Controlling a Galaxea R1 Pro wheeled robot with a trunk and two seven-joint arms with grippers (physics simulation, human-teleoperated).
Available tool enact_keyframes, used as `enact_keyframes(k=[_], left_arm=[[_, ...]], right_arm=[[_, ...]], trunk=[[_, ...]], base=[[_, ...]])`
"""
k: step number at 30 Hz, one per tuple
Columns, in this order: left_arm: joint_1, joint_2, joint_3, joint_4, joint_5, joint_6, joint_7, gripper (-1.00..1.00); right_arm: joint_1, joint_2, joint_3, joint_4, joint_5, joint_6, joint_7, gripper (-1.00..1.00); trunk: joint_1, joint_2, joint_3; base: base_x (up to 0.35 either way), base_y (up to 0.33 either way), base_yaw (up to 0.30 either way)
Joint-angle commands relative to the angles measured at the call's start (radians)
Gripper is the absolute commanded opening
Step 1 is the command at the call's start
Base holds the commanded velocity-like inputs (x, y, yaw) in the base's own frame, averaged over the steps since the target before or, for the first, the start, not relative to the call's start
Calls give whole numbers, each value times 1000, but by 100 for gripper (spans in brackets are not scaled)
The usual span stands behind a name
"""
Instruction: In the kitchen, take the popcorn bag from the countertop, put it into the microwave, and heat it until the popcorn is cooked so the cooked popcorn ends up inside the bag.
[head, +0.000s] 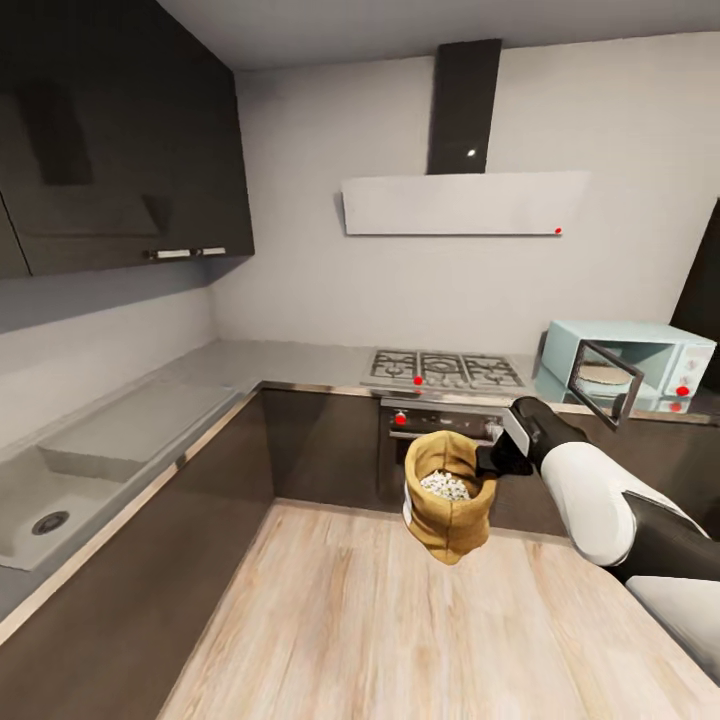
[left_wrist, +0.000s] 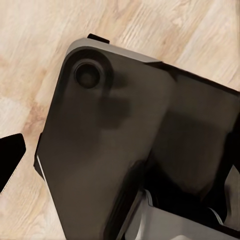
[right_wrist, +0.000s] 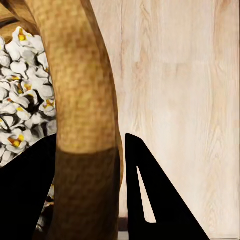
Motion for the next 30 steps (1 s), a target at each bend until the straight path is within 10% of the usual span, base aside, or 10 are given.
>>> enact_keyframes(k=[1,30], left_arm=[[0,0,1,0,4,-3,2,100],[0,0,1,0,4,-3,2,100]], right_arm=[[-1,0,-8,-1,9,3,5,-100],[-1,-40,-8,0,5,4,5,-100]], trunk=[[0,-1,-1],[0,-1,13]], base=[[0,0,-285],[0,0,-286]])
